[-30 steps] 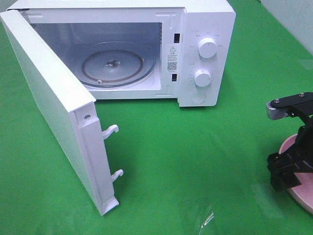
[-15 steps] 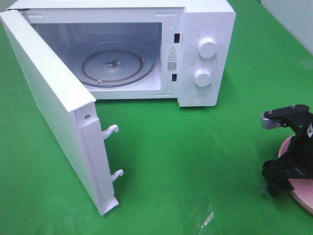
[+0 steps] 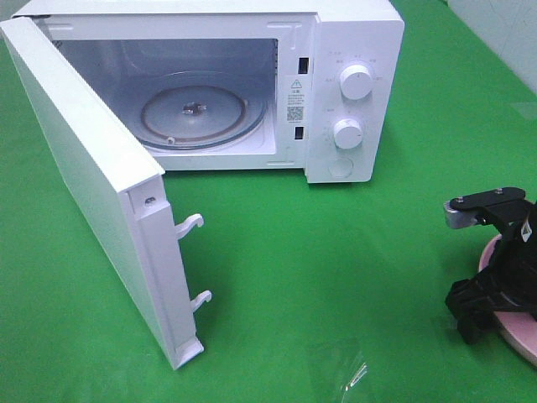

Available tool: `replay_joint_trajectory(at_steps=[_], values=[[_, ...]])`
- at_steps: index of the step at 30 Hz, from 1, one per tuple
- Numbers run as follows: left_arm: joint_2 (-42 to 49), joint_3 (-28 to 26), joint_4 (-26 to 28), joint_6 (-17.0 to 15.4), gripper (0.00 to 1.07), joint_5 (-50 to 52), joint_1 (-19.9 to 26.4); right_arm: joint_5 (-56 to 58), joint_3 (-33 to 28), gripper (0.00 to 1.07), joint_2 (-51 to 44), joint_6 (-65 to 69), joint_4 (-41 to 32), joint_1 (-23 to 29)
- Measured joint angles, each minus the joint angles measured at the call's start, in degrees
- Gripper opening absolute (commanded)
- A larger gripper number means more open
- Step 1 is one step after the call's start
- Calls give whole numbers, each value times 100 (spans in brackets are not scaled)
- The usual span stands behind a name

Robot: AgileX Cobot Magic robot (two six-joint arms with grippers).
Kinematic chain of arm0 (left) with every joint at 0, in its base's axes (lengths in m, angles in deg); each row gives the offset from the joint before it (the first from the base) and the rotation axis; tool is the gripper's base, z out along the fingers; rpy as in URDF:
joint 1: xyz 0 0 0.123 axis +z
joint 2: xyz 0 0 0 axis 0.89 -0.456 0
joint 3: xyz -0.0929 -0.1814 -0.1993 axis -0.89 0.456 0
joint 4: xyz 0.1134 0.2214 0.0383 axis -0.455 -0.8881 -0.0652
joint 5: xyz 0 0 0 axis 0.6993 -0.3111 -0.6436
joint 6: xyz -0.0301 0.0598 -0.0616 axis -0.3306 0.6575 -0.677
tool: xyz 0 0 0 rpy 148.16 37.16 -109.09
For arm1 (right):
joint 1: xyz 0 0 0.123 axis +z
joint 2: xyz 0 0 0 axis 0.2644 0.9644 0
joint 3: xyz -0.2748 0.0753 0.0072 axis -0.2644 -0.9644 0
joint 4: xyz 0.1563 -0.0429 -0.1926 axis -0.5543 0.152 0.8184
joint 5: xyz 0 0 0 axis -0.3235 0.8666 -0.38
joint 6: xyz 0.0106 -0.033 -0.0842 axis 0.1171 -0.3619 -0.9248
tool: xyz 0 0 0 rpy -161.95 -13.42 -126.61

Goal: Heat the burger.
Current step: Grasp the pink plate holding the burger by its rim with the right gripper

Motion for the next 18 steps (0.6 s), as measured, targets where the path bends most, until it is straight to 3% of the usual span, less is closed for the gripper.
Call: replay_joint_trajectory(at_steps=[3,4,5,7,8,9,10,11,12,14,18], values=[[0,0,0,0,100,0,0,0,0,75,0,0,0,0],[0,0,0,0,100,0,0,0,0,61,0,11,11,0],[0,0,0,0,100,0,0,0,0,61,0,11,11,0],[0,0,0,0,100,0,0,17,0,45,0,34,46,0],[0,0,0,0,100,0,0,17,0,45,0,34,46,0],[0,0,0,0,100,0,0,29,0,32,0,34,63,0],[0,0,0,0,100,0,0,29,0,32,0,34,63,0],[0,0,0,0,100,0,0,46,0,21,0,40,17,0],[0,0,0,0,100,0,0,46,0,21,0,40,17,0],[0,0,0,0,100,0,0,115,17,6,-17,40,-52,0],[0,0,0,0,100,0,0,143,17,0,-57,6,-46,17]])
